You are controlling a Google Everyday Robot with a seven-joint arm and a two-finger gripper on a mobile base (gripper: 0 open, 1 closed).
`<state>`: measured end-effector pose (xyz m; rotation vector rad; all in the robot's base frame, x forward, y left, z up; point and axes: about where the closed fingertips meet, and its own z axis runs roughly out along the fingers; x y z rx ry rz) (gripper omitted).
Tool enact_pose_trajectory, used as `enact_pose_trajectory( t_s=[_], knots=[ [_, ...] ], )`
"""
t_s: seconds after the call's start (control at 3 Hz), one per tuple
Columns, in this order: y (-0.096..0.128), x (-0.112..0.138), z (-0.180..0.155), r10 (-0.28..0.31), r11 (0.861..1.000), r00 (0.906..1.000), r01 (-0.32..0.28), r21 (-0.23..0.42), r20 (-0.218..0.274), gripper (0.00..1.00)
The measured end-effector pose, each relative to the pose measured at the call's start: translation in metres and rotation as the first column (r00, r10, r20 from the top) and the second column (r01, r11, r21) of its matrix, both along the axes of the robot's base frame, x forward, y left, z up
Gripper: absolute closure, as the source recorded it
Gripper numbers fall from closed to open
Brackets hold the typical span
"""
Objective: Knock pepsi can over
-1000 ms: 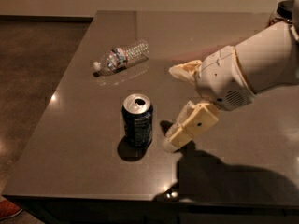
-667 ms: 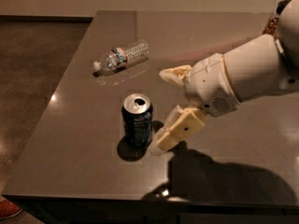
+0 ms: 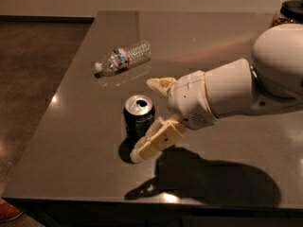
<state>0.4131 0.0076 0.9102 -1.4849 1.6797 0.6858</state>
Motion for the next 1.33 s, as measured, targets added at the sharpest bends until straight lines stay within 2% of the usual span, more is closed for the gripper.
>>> enact_pose_trajectory(
  t_s=[0.33, 0.67, 1.0, 1.33],
  knots=[
    [0.0067, 0.0029, -0.0037, 0.005, 1.0, 1.0, -0.005, 0.016, -0.002, 0.0],
    [0.0114, 0.0041, -0.0045, 0.015, 0.999, 0.9996, -0.015, 0.034, -0.022, 0.17],
    [0.0112, 0.0053, -0.0035, 0.017, 0.999, 0.999, -0.015, 0.047, -0.041, 0.4],
    [0.0051, 0.0074, 0.0038, 0.008, 1.0, 0.9987, -0.007, 0.017, -0.05, 0.64]
  ],
)
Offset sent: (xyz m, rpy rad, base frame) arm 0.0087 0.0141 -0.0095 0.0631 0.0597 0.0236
